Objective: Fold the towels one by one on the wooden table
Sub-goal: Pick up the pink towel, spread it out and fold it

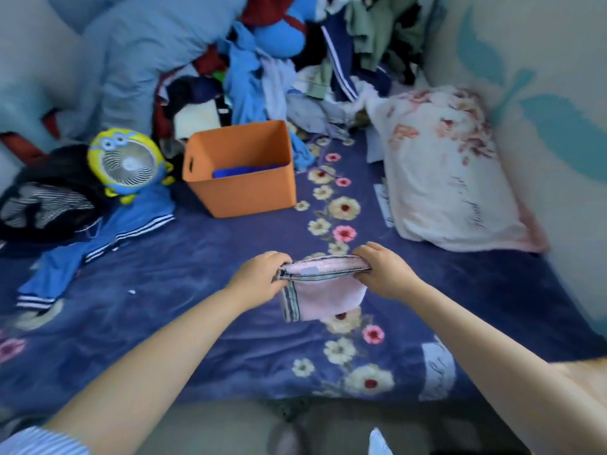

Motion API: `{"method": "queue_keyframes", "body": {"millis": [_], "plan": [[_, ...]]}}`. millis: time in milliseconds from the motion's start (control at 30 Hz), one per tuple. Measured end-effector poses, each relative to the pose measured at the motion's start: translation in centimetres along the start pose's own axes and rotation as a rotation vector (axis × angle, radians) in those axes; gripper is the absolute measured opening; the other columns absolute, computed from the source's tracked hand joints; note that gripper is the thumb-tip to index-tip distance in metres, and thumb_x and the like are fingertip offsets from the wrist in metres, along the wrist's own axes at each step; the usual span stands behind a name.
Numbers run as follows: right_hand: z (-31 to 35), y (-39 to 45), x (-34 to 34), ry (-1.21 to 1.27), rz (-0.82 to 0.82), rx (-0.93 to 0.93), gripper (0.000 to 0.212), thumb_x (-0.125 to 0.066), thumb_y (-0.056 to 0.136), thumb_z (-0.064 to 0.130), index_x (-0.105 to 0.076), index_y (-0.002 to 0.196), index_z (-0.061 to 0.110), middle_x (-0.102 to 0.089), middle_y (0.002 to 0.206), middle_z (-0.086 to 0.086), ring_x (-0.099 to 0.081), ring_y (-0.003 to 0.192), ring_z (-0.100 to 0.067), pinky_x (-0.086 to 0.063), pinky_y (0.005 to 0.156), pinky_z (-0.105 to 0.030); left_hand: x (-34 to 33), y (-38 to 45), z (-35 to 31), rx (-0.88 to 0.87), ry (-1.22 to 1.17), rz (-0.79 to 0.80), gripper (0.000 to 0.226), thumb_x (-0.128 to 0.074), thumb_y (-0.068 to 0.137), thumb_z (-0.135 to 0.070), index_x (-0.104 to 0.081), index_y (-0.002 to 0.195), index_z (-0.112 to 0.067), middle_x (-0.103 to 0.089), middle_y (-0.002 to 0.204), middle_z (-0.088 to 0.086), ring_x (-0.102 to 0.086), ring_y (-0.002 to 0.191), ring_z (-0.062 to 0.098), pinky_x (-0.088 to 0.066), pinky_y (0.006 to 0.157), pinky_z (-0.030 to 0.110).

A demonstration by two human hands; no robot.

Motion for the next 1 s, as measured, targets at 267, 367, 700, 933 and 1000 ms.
{"method": "queue_keyframes", "body": {"millis": [267, 367, 700, 933, 1000], "plan": [[8.2, 10.8, 2.1, 0.16, -0.119, 0.048, 0.026, -0.065, 0.079, 0.007, -0.062, 0.103, -0.005, -0.065, 0.098, -0.018, -0.058, 0.093, -0.032, -0.032, 0.067, -0.029, 8.5, 3.8, 10.2, 0.098, -0.183, -0.183, 0.025, -0.058, 0.087, -0.004, -0.057, 0.112, -0.004, -0.049, 0.099, -0.001, -0.044, 0.087, 0.013, -0.026, 0.067, 0.015], [8.1, 14.2, 2.8, 0.219, -0.16, -0.01, 0.022, -0.068, 0.077, 0.008, -0.065, 0.094, -0.005, -0.064, 0.08, -0.012, -0.054, 0.078, -0.024, -0.033, 0.059, -0.022, 10.1, 6.6, 12.1, 0.107, -0.232, -0.184, 0.024, -0.058, 0.086, -0.002, -0.057, 0.11, -0.003, -0.049, 0.098, -0.002, -0.046, 0.084, 0.015, -0.029, 0.062, 0.016], [6.6, 29.2, 3.5, 0.396, -0.147, -0.01, 0.02, -0.065, 0.081, 0.008, -0.062, 0.101, 0.008, -0.055, 0.08, 0.006, -0.05, 0.078, -0.013, -0.038, 0.059, -0.005, 15.0, 20.2, 18.6, 0.165, -0.322, -0.184, 0.023, -0.059, 0.087, -0.004, -0.048, 0.096, -0.022, -0.053, 0.087, -0.013, -0.053, 0.087, 0.015, -0.035, 0.066, 0.007], [7.7, 41.1, 5.6, 0.449, -0.217, 0.066, 0.022, -0.062, 0.084, 0.004, -0.06, 0.106, 0.003, -0.054, 0.078, 0.001, -0.049, 0.073, -0.015, -0.035, 0.057, -0.013, 20.4, 29.7, 23.9, 0.195, -0.327, -0.296, 0.03, -0.059, 0.087, -0.005, -0.056, 0.117, -0.009, -0.055, 0.102, -0.006, -0.051, 0.093, 0.011, -0.035, 0.065, 0.015], [7.6, 44.7, 6.0, 0.478, -0.236, 0.049, 0.024, -0.06, 0.086, 0.007, -0.057, 0.11, 0.002, -0.05, 0.074, 0.008, -0.047, 0.07, -0.01, -0.036, 0.056, -0.01, 21.4, 32.3, 25.6, 0.217, -0.385, -0.347, 0.032, -0.059, 0.087, -0.005, -0.056, 0.119, -0.008, -0.056, 0.104, -0.004, -0.051, 0.095, 0.011, -0.036, 0.071, 0.014]]}}
Point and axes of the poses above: each hand's wrist, its own y-axis towards the middle knuckle, its own x-axis out of the back of the hand, z = x × y, the point moved 9 cm from there along y, towards the middle knuckle
